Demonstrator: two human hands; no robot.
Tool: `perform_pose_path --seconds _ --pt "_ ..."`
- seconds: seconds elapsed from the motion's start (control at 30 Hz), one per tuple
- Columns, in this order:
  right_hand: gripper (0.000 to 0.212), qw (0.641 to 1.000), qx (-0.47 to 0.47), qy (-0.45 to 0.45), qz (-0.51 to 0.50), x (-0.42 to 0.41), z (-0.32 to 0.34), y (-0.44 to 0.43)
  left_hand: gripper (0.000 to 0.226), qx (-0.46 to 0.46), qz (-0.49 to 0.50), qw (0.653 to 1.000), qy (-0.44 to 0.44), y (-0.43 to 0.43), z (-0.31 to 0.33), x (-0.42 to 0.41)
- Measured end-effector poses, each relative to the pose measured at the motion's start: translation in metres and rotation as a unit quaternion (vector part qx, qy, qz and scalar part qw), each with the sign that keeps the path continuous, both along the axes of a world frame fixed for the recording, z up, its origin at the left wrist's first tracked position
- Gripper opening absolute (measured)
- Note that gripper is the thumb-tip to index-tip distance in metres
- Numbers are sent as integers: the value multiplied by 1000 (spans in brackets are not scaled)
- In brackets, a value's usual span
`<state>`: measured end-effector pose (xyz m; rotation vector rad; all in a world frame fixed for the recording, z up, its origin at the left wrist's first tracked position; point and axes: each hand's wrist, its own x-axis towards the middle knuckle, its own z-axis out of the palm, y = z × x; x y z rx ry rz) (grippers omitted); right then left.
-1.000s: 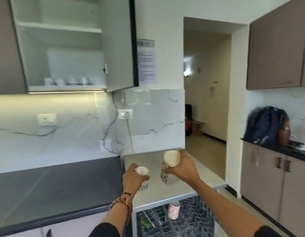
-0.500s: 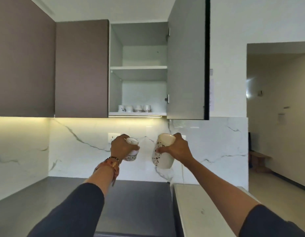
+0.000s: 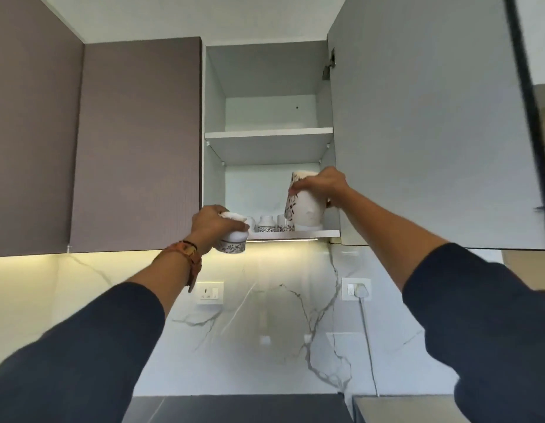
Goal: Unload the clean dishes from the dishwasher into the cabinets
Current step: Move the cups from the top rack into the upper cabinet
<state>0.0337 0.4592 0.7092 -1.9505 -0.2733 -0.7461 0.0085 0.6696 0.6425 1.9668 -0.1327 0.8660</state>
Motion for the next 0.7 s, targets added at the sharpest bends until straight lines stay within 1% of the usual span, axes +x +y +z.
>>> perform_pose_path --seconds 0.1,0.17,0.3,0.43,0.6,0.7 --pt "37 1000 -10 1 -15 43 19 9 45 -5 -2 1000 -5 14 22 48" --pt "42 999 -16 5 -31 79 25 12 48 -16 -5 1000 -1 22 33 83" --pt "55 997 -34 13 -61 158 29 20 57 -20 28 999 3 39 54 160" --pt "53 994 -51 26 -89 226 37 21 71 -20 48 998 33 55 69 234" --pt "65 988 -73 52 -121 281 43 21 77 -14 51 995 80 77 67 302" --pt "65 985 -79 59 -140 301 42 18 76 -10 43 995 90 84 66 331"
